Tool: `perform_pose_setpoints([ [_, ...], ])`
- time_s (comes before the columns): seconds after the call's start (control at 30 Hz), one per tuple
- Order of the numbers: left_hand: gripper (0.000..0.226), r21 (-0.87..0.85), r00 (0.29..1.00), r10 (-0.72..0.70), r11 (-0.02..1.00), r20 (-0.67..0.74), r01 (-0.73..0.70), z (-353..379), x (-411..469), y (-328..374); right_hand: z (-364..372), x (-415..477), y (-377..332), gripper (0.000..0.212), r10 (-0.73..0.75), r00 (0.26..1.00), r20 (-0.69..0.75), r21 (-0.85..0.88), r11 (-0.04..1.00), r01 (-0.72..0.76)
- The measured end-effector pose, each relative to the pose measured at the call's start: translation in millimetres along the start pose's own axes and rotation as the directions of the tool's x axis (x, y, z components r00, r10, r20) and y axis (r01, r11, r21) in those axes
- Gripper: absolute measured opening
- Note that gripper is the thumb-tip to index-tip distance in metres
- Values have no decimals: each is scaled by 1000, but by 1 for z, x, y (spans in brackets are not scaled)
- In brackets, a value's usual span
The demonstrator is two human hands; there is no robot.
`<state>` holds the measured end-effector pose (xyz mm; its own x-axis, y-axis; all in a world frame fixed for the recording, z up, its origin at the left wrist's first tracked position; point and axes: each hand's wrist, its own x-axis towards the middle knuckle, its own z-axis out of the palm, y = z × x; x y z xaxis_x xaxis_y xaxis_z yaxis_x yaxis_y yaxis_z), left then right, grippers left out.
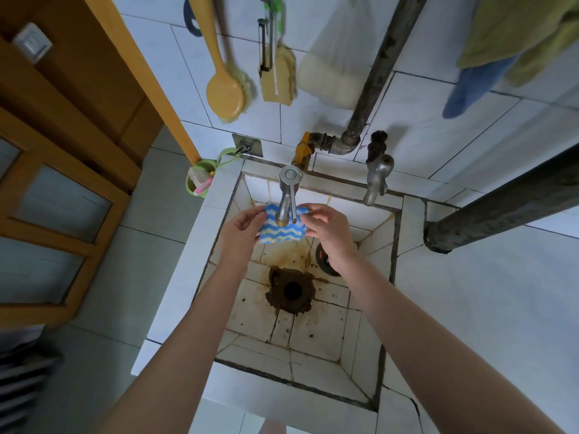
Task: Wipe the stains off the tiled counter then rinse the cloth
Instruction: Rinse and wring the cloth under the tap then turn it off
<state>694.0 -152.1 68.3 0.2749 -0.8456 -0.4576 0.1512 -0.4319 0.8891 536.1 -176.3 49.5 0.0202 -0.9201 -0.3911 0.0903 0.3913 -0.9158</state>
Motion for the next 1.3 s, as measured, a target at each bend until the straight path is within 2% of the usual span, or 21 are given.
perform_pose_setpoints([
  [0.1, 18, -11, 1000, -6, 1000, 21, 6, 6, 0, -1, -4, 2, 1, 10, 10, 1000, -18, 1, 1000, -10],
  [0.2, 15, -16, 999, -25, 1000, 46, 26, 10, 0, -2, -8, 2, 1, 17, 18, 998, -57, 1, 1000, -18],
  [0.3, 16, -35, 997, -33, 999, 72, 36, 13, -1, -4, -13, -3, -1, 10, 21, 998, -52, 13, 1000, -20],
  [0.63, 19, -10, 994, -61, 998, 94, 63, 20, 4, -13, -25, -10, -2, 15, 10, 998, -66, -20, 1000, -12],
  [1.0, 19, -75, 994, -41, 996, 99, 48, 13, 2, -8, -16, -8, -5, 13, -2, 998, -63, 13, 1000, 3],
  [1.3, 24, -104, 988, -20, 994, 156, 37, 13, 4, -10, -15, -5, -5, 16, 0, 998, -67, 28, 1000, 2],
])
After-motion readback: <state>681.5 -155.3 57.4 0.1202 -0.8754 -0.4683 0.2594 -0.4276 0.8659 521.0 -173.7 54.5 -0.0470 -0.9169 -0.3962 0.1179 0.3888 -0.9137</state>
